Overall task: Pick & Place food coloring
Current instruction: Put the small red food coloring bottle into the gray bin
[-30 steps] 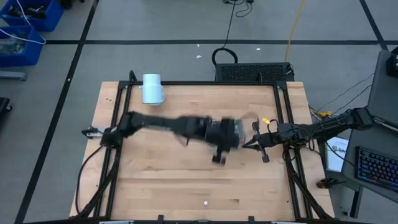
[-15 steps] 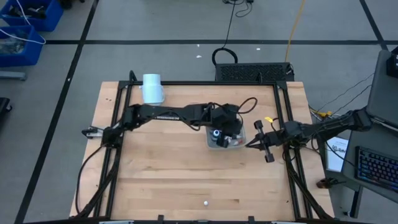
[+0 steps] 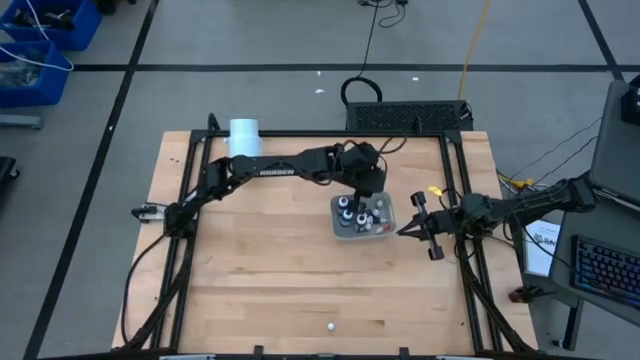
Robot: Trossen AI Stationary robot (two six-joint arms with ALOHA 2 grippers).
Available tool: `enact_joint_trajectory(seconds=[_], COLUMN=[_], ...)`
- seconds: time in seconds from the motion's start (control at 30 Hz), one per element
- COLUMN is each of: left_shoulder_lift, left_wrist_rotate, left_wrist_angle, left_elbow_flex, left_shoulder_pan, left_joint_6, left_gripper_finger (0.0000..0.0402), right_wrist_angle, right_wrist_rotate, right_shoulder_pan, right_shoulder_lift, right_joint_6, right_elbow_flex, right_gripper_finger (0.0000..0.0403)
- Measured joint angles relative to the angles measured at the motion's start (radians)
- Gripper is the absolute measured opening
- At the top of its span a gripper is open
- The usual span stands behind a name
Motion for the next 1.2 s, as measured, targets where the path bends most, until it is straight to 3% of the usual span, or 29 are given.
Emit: enact_joint_trajectory(seconds=[0.33,0.6,0.73,1.2], left_shoulder_lift=[0.024,0.040,0.078,0.141], left_wrist_rotate=[0.049,-0.056,-0.132,-0.107], left_wrist_angle=[0.050,0.069,0.087,0.095], left_elbow_flex=[0.000,0.000,-0.003,-0.001], left_shoulder_pan=[-0.082,-0.166,-0.166,-0.159], left_joint_6=[-0.042,-0.077,-0.122,-0.207], left_gripper_finger=[0.0060,0.0060,0.0060,0.0060], right_wrist_angle=[-0.016,-0.023,-0.023,-0.023], right_wrist_rotate=[0.004,0.005,0.005,0.002], right_shoulder_pan=[0.000,0.000,0.000,0.000], right_shoulder_lift=[0.001,0.001,0.000,-0.005], right_joint_6=[0.000,-0.003,-0.005,-0.007], right_elbow_flex=[0.000,0.000,0.000,0.000], right_gripper_finger=[0.0000,0.0000,0.0000,0.0000])
